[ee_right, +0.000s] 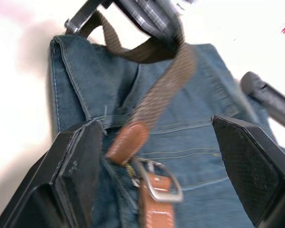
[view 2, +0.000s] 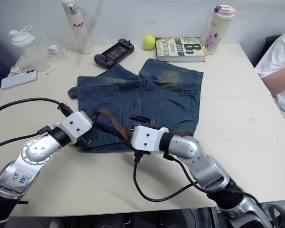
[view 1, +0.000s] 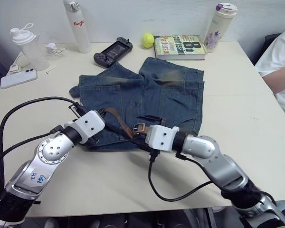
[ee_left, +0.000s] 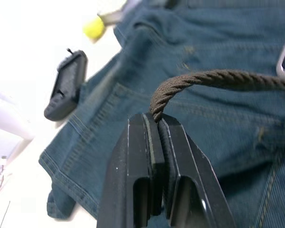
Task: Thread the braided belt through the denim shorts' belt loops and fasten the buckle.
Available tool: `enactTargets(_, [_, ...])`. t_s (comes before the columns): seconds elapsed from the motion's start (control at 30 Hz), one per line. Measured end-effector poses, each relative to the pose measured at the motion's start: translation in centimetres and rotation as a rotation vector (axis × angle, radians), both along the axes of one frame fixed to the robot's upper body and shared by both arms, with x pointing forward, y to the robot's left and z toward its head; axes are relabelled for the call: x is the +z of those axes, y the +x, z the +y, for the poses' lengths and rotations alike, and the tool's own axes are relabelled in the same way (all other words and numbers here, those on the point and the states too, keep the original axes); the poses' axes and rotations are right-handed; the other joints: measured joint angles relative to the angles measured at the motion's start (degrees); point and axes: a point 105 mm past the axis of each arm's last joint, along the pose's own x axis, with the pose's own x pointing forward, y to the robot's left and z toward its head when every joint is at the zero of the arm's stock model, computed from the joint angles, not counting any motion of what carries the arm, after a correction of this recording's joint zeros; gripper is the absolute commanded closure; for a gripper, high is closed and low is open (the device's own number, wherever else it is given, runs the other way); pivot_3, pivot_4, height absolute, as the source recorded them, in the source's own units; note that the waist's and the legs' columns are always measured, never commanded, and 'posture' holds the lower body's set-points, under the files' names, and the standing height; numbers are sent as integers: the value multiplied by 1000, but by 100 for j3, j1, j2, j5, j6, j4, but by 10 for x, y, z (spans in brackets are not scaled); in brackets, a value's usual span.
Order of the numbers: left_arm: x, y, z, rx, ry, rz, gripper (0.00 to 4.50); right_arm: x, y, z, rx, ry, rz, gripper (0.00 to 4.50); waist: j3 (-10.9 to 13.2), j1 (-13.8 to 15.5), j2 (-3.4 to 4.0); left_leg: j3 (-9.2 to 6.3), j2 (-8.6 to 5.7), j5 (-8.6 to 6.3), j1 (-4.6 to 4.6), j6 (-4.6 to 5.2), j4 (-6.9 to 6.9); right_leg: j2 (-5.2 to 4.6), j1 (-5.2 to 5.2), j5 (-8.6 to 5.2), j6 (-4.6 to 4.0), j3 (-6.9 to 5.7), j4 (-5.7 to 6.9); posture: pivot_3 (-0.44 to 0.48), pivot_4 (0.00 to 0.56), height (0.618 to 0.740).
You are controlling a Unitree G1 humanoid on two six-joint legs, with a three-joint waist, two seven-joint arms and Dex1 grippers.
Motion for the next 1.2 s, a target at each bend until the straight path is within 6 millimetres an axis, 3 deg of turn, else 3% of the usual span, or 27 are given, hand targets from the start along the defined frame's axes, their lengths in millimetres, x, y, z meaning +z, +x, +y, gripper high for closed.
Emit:
enactTargets(0.17, [9,-4,6,37,-115,-48,4486,0,12,9,-72,46,12,503,-2,-13,-2,-1,0,-1,0,1,2,-1,0,0,0,-1,11,0,150,740])
enactTargets(0.4, [-8,-22,-1,10,-133,10,4486,-3,28,11,-196,48,-34,503,-2,-12,-3,-2,0,0,1,1,7,-2,-1,0,0,0,17,0,150,740])
enactTargets(0.67, [-4,-21,2,27,-135,-3,4486,8,28,14,-213,50,-115,503,-3,-16,-4,-2,0,-1,1,1,8,-2,-2,0,0,0,22,0,150,740])
enactTargets(0.77, [-2,-19,3,39,-117,-10,4500,4,26,13,-208,26,-125,1371,-3,-16,-4,-1,-1,-1,1,2,8,-3,-1,0,0,0,22,0,150,740])
enactTargets(0.97, [-3,-19,5,53,-118,-10,4500,0,23,6,-225,-8,-141,4438,-4,-14,-6,-2,0,-1,2,2,11,-2,0,0,0,0,25,0,150,740])
enactTargets(1.17, [-4,-20,4,47,-118,-8,4500,0,22,6,-226,-17,-146,4438,-4,-18,-6,-2,1,-1,2,2,12,-1,-1,0,0,0,26,0,150,740])
enactTargets(1.2, [-5,-21,4,39,-116,-4,4125,0,22,6,-224,-19,-149,4483,-4,-18,-6,-2,1,-1,2,2,13,-1,-1,0,0,-1,26,0,150,740])
